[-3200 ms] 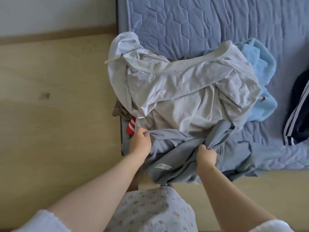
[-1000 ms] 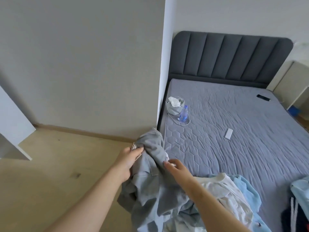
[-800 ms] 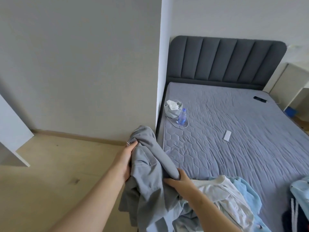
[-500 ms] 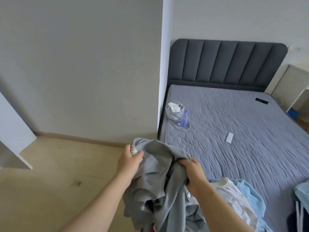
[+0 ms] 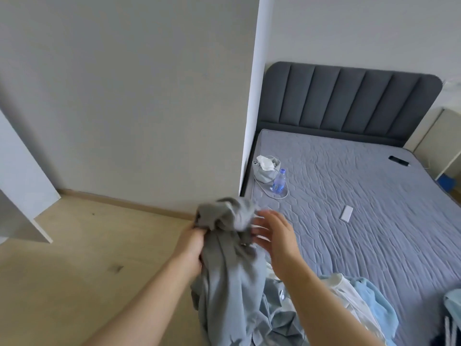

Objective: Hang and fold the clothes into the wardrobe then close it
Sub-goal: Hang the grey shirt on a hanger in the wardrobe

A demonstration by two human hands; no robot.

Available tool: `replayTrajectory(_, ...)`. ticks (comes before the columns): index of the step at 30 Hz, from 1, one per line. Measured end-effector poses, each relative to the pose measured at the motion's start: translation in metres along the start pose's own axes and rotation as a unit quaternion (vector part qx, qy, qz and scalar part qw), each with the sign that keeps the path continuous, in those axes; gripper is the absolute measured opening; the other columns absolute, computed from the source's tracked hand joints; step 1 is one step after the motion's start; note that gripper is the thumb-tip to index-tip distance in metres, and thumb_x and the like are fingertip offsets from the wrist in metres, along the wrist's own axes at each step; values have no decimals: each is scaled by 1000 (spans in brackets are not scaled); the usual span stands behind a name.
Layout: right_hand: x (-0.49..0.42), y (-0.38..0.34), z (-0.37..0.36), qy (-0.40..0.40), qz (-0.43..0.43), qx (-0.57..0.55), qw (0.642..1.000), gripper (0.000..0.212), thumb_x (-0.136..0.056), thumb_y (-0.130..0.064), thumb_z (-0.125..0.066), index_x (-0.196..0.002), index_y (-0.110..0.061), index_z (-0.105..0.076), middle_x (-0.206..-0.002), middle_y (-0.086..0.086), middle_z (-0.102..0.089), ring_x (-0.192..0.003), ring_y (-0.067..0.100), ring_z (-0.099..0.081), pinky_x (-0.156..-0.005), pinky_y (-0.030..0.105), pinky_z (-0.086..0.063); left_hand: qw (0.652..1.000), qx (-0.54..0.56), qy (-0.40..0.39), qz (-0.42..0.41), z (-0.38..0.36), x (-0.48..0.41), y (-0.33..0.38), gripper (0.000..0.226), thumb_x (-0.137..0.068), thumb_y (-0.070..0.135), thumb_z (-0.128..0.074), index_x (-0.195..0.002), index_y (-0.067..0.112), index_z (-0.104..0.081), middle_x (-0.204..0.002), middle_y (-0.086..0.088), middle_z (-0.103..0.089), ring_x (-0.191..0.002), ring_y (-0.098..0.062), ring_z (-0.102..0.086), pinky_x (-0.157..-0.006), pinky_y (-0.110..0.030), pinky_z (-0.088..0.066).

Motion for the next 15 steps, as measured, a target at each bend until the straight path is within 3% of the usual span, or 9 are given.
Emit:
replayTrajectory(2,-5,3,28,102,32,162,981,24,-91,-2,-43,-104,-15,-58,-98,5,-61,-67,15,-52,-62,27,-44,998,42,-9,46,-2,2,7,16,-93,17,-50,-86,8,-62,-86,-16,-64,-76,-27,-61,-70,-34,-49)
replayTrajectory(3,-6,5,31,107,35,221,969,35,-89,1,-41,-115,-19,-54,-108,3,-56,-71,16,-52,-64,28,-45,997,50,-20,59,-4,5,12,19,-93,22,-49,-89,7,-61,-89,-16,-63,-82,-28,-61,-73,-35,-48)
replayTrajectory(5,-11,14,20,43,38,280,958,57,-85,5,-47,-132,-27,-42,-119,1,-44,-92,19,-53,-77,33,-49,997,44,-40,53,-7,8,24,22,-96,26,-44,-92,8,-57,-94,-12,-60,-94,-27,-59,-79,-36,-46)
replayTrajectory(6,-11,18,9,-3,36,293,956,65,-82,5,-51,-135,-31,-38,-119,-3,-42,-100,18,-52,-81,33,-50,998,21,-48,38,-7,10,29,23,-97,26,-43,-89,8,-56,-92,-9,-58,-93,-24,-59,-75,-35,-47)
replayTrajectory(8,-6,25,-15,-98,17,272,957,61,-80,6,-54,-126,-34,-43,-109,-12,-50,-89,4,-56,-69,21,-51,998,-20,-63,14,-8,11,38,24,-97,25,-43,-80,13,-55,-81,-4,-57,-76,-18,-57,-62,-29,-46)
replayTrajectory(10,-3,33,-28,-152,1,275,949,39,-82,3,-54,-101,-30,-56,-101,-4,-62,-79,6,-60,-65,20,-50,996,-35,-76,-2,-10,12,46,23,-97,25,-45,-78,16,-55,-77,-2,-58,-67,-15,-55,-56,-28,-45)
replayTrajectory(11,-2,34,-29,-150,-1,292,944,29,-82,1,-54,-91,-27,-58,-97,-1,-64,-79,11,-59,-66,21,-50,996,-43,-77,-7,-10,13,50,22,-96,26,-45,-79,16,-56,-77,-2,-59,-67,-15,-56,-56,-28,-44)
replayTrajectory(13,-2,29,-23,-125,6,307,944,17,-83,-3,-56,-78,-20,-57,-80,-1,-62,-65,10,-52,-55,13,-43,996,-22,-91,9,-14,14,52,22,-95,29,-47,-87,15,-62,-82,-7,-64,-72,-19,-60,-62,-30,-47)
replayTrajectory(15,-3,24,-20,-108,17,296,949,16,-83,-3,-54,-76,-17,-54,-72,-2,-58,-58,9,-46,-45,10,-36,991,19,-121,47,-19,16,49,26,-94,32,-48,-97,13,-66,-83,-11,-70,-78,-23,-64,-68,-32,-48)
Point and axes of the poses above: each hand's wrist, its own x-axis away from the middle knuckle, its own z-axis out of the back of the hand, y = z × x, the point moved 10 cm from there along -x, towards the middle knuckle
